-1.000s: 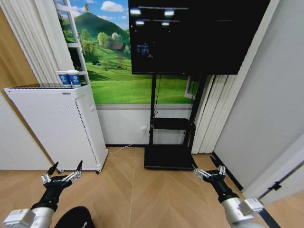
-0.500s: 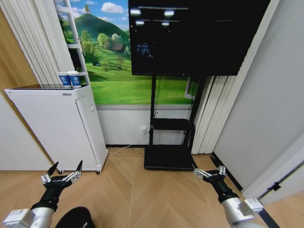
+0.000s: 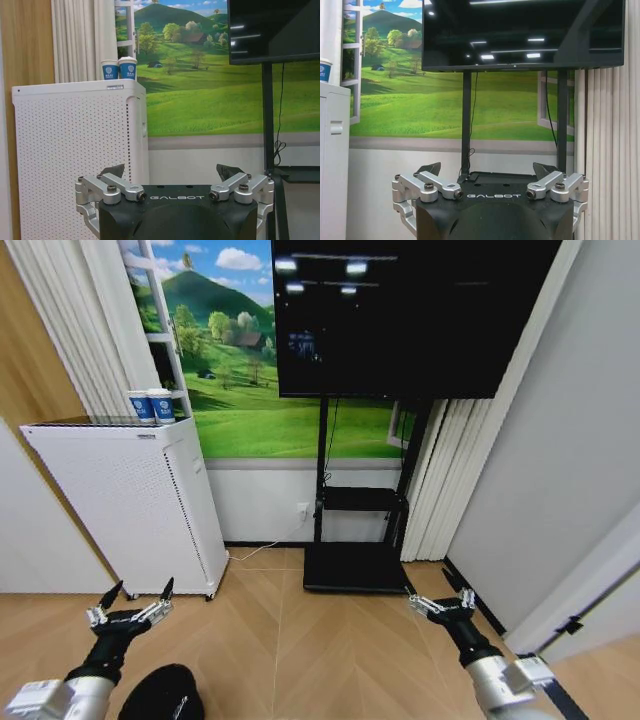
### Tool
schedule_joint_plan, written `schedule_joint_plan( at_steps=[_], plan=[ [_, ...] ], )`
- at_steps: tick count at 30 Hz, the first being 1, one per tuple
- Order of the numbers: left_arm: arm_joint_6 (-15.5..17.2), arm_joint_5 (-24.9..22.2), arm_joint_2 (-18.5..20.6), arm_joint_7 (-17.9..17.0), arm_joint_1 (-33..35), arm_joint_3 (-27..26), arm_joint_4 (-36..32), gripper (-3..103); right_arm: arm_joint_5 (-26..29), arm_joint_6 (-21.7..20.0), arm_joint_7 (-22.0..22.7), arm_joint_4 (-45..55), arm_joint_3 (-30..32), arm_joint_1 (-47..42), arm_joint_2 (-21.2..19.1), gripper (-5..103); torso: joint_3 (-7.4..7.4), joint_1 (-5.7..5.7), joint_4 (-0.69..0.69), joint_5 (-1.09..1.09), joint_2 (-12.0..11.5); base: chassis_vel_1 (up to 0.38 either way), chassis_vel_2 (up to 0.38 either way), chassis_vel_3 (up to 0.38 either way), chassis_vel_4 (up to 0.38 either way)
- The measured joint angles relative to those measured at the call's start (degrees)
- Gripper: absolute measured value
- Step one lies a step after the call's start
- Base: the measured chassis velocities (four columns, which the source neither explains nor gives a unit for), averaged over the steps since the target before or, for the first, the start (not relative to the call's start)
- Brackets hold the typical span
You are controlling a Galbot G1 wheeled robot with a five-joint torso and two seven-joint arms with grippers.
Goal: Pick up the trash bin and place the garbage on the floor into it.
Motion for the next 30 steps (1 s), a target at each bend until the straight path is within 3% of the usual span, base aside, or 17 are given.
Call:
schedule_joint_plan(
  at_steps=[22,30],
  plan=[
    [0.0,0.0,0.0,0.0,0.0,0.0,0.0,100,0.0,0.0,0.0,0.0,0.0,0.0,0.0,100,-0.05,-0.06,-0.01,0.01,-0.1,0.254,-0.266,-0.263,0.258],
    [0.0,0.0,0.0,0.0,0.0,0.0,0.0,100,0.0,0.0,0.0,0.0,0.0,0.0,0.0,100,-0.05,-0.07,-0.01,0.0,-0.1,0.134,-0.116,-0.147,0.157]
  ],
)
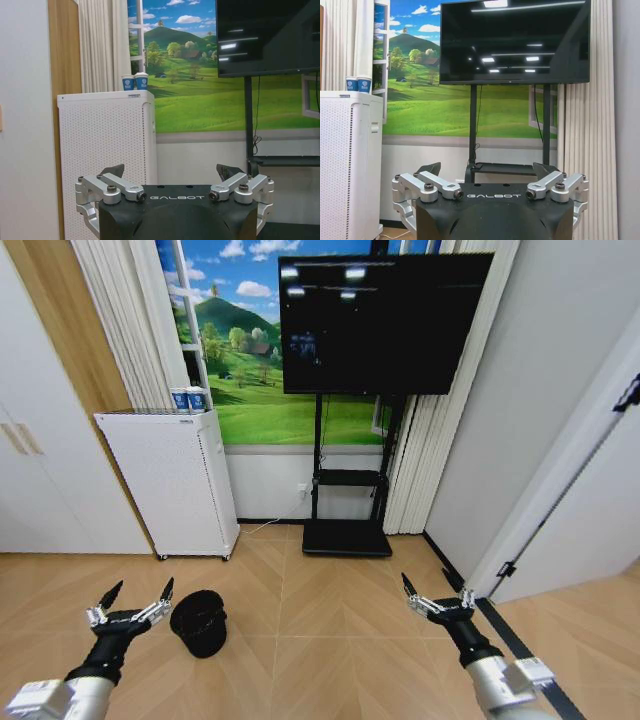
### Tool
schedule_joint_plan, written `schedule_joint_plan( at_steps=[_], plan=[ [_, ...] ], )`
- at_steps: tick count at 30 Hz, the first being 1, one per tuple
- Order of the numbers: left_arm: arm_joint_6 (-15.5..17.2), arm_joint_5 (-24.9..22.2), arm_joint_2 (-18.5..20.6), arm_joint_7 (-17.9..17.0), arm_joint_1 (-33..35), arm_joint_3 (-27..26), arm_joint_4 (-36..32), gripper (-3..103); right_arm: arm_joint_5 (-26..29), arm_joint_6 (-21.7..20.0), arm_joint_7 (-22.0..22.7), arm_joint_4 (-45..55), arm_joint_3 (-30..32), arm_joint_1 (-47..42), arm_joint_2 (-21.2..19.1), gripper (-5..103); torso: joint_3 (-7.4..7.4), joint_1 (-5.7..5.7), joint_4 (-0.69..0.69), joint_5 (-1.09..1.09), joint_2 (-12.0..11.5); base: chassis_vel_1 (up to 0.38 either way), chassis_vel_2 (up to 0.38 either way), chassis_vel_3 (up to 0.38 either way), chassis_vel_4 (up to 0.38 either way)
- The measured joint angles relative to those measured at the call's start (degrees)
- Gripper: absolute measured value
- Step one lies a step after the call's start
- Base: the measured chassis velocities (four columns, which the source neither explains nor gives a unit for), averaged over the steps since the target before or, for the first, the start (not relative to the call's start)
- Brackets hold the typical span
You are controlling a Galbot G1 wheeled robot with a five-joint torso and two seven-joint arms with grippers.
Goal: Pick up the trash bin and place the garbage on the floor into it.
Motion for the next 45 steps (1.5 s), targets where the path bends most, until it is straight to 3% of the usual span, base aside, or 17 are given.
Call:
schedule_joint_plan(
  at_steps=[15,30,37,45],
  plan=[
    [0.0,0.0,0.0,0.0,0.0,0.0,0.0,100,0.0,0.0,0.0,0.0,0.0,0.0,0.0,100,0.01,0.05,0.01,0.0,0.0,0.029,0.064,-0.035,-0.053],
    [0.0,0.0,0.0,0.0,0.0,0.0,0.0,100,0.0,0.0,0.0,0.0,0.0,0.0,0.0,100,-0.01,0.03,-0.01,-0.07,0.0,0.214,0.215,-0.214,-0.213],
    [0.0,0.0,0.0,0.0,0.0,0.0,0.0,100,0.0,0.0,0.0,0.0,0.0,0.0,0.0,100,0.0,0.02,0.01,0.04,0.0,0.028,0.006,0.005,-0.03],
    [0.0,0.0,0.0,0.0,0.0,0.0,0.0,100,0.0,0.0,0.0,0.0,0.0,0.0,0.0,100,0.0,0.03,0.01,-0.01,0.0,-0.052,-0.038,0.029,0.026]
  ],
)
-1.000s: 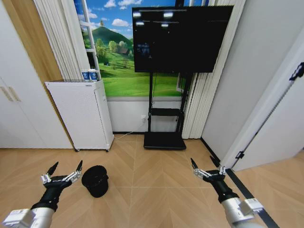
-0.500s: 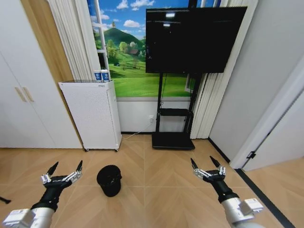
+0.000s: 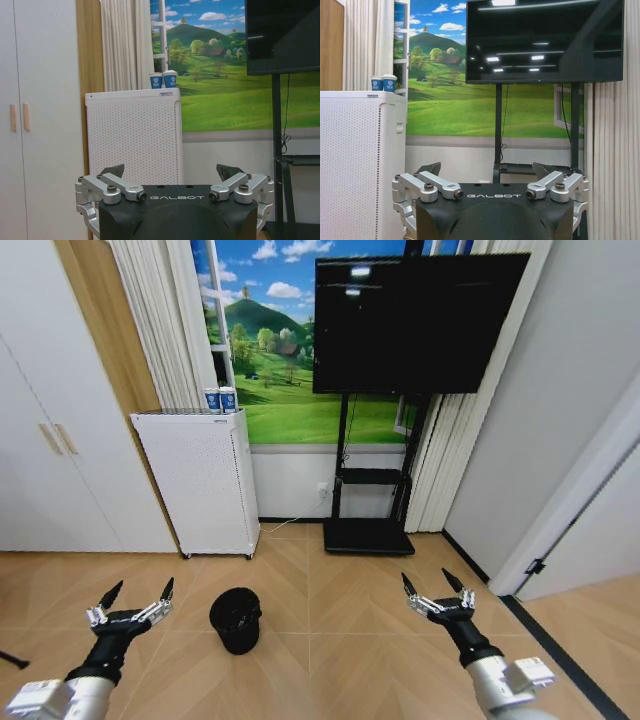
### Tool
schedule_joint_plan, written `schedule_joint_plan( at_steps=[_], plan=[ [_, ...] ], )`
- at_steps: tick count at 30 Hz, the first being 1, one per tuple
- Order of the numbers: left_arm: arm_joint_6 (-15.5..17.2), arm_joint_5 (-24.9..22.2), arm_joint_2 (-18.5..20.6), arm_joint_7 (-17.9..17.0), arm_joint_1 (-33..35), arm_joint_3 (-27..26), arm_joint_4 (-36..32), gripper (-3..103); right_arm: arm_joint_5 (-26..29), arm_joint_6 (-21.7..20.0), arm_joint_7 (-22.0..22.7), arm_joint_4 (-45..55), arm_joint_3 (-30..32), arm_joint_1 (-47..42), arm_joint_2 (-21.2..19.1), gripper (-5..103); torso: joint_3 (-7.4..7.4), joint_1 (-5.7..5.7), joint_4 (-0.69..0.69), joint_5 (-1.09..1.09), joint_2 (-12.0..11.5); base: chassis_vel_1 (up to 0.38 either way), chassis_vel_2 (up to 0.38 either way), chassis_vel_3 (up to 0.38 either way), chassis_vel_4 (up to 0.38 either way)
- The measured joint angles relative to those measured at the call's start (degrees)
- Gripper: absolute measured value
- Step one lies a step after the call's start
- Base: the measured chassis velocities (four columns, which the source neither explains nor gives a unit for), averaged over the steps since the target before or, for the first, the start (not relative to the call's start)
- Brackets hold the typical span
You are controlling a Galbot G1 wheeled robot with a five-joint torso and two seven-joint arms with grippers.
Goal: Pick up the trash bin and place the garbage on the floor into it.
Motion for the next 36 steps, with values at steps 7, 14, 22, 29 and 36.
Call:
schedule_joint_plan(
  at_steps=[7,14,22,29,36],
  plan=[
    [0.0,0.0,0.0,0.0,0.0,0.0,0.0,100,0.0,0.0,0.0,0.0,0.0,0.0,0.0,100,0.0,0.01,0.0,0.01,0.0,0.092,-0.058,-0.098,0.059],
    [0.0,0.0,0.0,0.0,0.0,0.0,0.0,100,0.0,0.0,0.0,0.0,0.0,0.0,0.0,100,-0.01,0.0,0.0,0.03,0.0,0.173,-0.179,-0.169,0.2],
    [0.0,0.0,0.0,0.0,0.0,0.0,0.0,100,0.0,0.0,0.0,0.0,0.0,0.0,0.0,100,0.0,0.01,0.01,0.02,0.0,0.263,-0.264,-0.272,0.278],
    [0.0,0.0,0.0,0.0,0.0,0.0,0.0,100,0.0,0.0,0.0,0.0,0.0,0.0,0.0,100,-0.01,-0.01,-0.01,0.07,0.0,0.342,-0.34,-0.341,0.332],
    [0.0,0.0,0.0,0.0,0.0,0.0,0.0,100,0.0,0.0,0.0,0.0,0.0,0.0,0.0,100,-0.03,-0.04,0.01,0.04,0.0,0.257,-0.201,-0.266,0.253]
  ],
)
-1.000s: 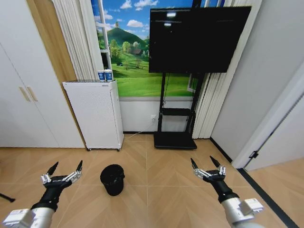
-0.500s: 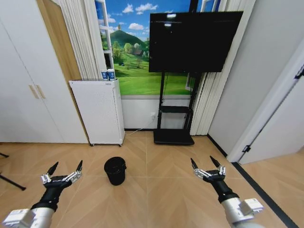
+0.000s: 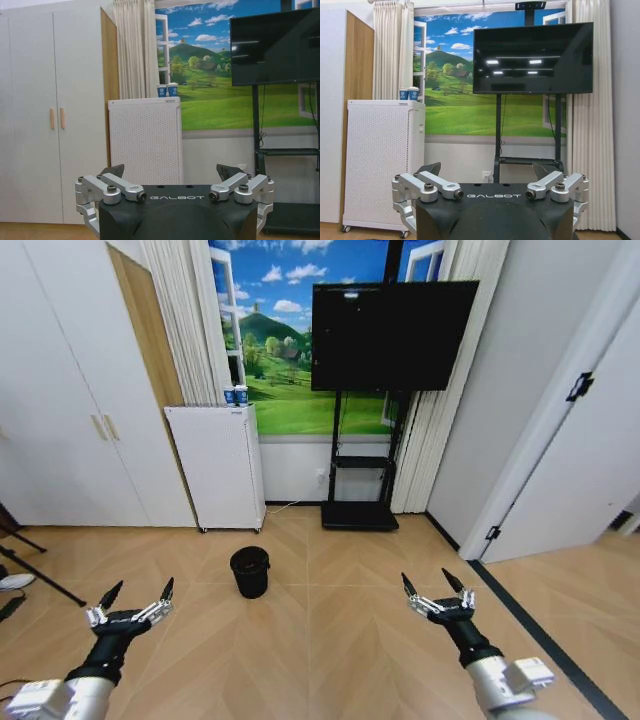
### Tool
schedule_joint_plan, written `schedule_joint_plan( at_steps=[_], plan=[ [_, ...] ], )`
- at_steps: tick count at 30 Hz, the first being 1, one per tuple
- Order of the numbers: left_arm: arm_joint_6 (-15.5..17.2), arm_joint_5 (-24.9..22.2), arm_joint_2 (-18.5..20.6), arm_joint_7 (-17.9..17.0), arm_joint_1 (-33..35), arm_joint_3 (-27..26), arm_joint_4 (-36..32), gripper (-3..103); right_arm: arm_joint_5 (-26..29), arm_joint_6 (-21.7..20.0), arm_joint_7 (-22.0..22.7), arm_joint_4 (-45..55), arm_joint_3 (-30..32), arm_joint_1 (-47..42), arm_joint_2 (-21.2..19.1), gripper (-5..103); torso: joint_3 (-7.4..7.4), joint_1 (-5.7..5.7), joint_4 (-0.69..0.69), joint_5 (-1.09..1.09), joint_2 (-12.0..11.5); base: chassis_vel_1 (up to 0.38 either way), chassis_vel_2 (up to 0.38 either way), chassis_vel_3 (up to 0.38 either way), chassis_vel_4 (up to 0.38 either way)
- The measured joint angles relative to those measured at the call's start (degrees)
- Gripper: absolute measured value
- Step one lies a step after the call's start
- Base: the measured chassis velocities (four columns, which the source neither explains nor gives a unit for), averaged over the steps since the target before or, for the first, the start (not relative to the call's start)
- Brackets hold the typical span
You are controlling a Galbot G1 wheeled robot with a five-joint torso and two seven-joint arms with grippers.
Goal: Pick up the trash bin and place the garbage on the floor into it.
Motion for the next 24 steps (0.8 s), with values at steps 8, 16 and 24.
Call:
schedule_joint_plan(
  at_steps=[8,16,24],
  plan=[
    [0.0,0.0,0.0,0.0,0.0,0.0,0.0,100,0.0,0.0,0.0,0.0,0.0,0.1,0.0,100,0.04,0.08,0.01,-0.05,0.0,-0.029,-0.031,-0.007,0.022],
    [0.0,0.0,0.0,0.0,0.0,0.0,0.0,100,0.0,0.0,0.0,0.0,0.0,0.0,0.0,100,0.03,0.06,-0.02,-0.04,0.0,-0.014,0.022,0.028,-0.012],
    [0.0,0.0,0.0,0.0,0.0,0.0,0.0,100,0.0,0.0,0.0,0.0,0.0,0.0,0.0,100,0.03,0.04,-0.01,-0.03,0.0,0.0,0.0,0.0,0.0]
  ],
)
